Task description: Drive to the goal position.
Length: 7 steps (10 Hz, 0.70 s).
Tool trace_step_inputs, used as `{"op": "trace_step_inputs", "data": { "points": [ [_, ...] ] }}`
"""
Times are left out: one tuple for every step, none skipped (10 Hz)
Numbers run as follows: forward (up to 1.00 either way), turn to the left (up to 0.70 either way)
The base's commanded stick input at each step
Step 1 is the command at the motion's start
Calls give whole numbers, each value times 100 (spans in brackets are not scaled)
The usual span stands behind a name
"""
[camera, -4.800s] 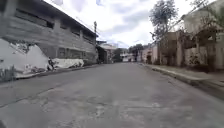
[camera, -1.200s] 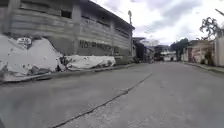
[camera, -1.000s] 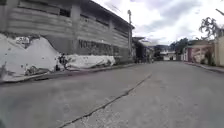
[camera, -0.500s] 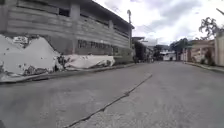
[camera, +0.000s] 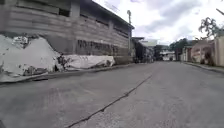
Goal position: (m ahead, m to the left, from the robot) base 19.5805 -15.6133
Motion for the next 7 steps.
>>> {"op": "trace_step_inputs", "data": {
  "points": [
    [0,-100],
    [0,-100],
    [0,-100],
    [0,-100],
    [0,-100],
    [3,-79],
    [13,-21]
  ]
}}
